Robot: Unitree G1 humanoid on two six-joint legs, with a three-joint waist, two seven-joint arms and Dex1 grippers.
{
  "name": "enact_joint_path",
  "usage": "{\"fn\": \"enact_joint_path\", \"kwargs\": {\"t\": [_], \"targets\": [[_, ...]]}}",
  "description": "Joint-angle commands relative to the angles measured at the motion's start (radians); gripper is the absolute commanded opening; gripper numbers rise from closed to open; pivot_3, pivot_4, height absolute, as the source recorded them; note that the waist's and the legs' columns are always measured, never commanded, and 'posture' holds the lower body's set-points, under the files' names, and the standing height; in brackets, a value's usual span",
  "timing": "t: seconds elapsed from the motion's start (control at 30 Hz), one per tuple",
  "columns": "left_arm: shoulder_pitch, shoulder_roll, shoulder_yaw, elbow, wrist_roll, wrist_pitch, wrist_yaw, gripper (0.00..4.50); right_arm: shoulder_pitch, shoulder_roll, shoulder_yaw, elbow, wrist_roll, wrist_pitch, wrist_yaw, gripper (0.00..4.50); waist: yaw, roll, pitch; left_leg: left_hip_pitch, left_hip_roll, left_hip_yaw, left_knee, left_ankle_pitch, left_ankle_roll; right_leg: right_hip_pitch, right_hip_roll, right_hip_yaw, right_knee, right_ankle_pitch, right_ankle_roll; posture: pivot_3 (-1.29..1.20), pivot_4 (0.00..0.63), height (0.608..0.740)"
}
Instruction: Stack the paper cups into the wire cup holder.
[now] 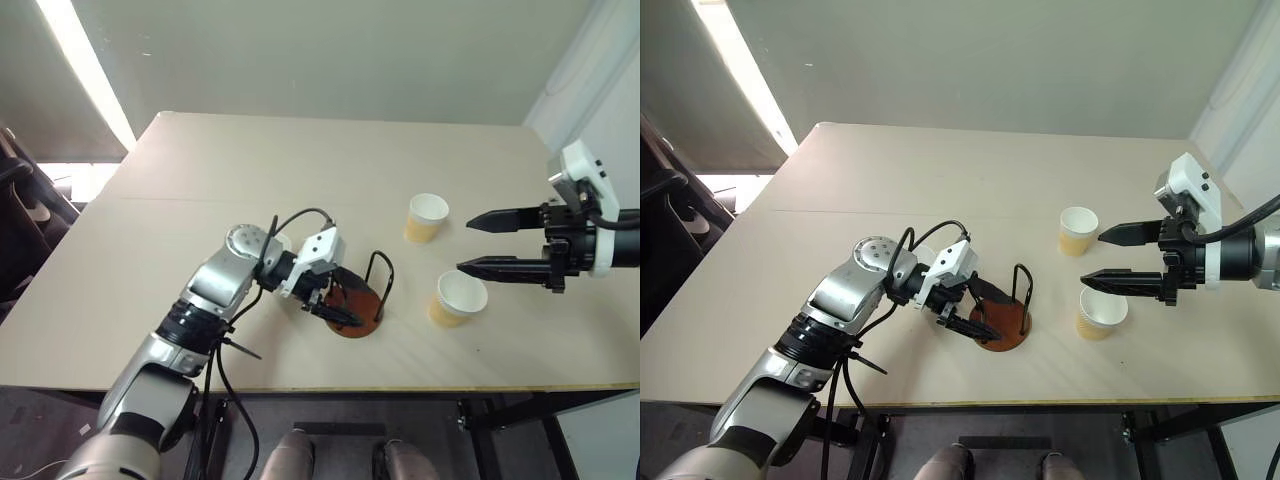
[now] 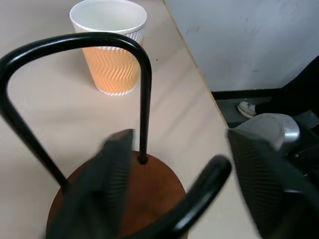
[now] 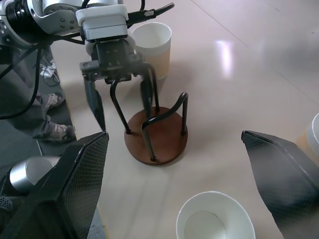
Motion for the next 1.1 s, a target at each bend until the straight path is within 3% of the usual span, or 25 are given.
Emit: {"fn": "enact_joint_path", "kwargs": {"t": [0.03,0.27,0.57,0.7,0.9,1.1], "targets": [[-0.028,-0.003,0.017,-0.005,0.008,-0.031,0.008,4.46,-0.020,-0.001,-0.003,-0.011,0.008,-0.017,-0.003,4.45,0.000,0.000,0.000,0.000,0.000,0.000,0.000,0.000,0.000,0.000,0.000,0.000,0.000,0.000,0.000,0.00,0.150,0.740],[-0.029,0.031,0.003,-0.051,0.015,-0.026,-0.007,4.46,-0.029,-0.001,0.012,-0.002,0.004,-0.024,0.004,4.45,-0.001,0.000,0.000,0.000,0.000,0.001,0.000,-0.002,0.002,0.000,0.000,0.000,-0.001,0.000,0.000,0.00,0.150,0.740],[0.012,0.233,-0.080,-0.112,0.155,-0.208,-0.128,4.46,-0.041,0.009,0.034,-0.025,0.030,-0.014,0.006,4.45,-0.006,0.000,0.000,0.000,0.000,0.001,0.000,-0.002,0.003,0.000,0.000,0.000,-0.002,0.000,0.000,0.00,0.150,0.740],[-0.009,0.263,-0.078,-0.077,0.192,-0.279,-0.118,4.46,-0.053,0.014,0.047,-0.024,0.029,-0.019,0.006,4.45,-0.006,0.000,0.000,0.000,0.000,0.000,0.000,-0.003,0.003,-0.001,-0.001,0.000,-0.002,-0.001,-0.002,0.00,0.150,0.740],[-0.066,0.270,0.000,-0.081,0.141,-0.240,-0.111,4.46,-0.085,0.005,0.067,-0.001,0.007,-0.042,0.023,4.45,-0.008,0.000,0.000,-0.002,0.000,0.000,0.000,-0.003,0.004,-0.002,-0.001,0.000,-0.001,-0.001,-0.003,0.00,0.150,0.740],[-0.128,0.287,0.116,-0.158,-0.040,-0.023,-0.136,4.46,-0.134,0.001,0.130,0.051,-0.076,-0.104,0.049,4.45,-0.015,0.000,0.000,-0.003,0.001,0.001,0.000,-0.005,0.003,-0.004,-0.001,0.000,-0.001,-0.001,-0.003,0.00,0.150,0.740]]}}
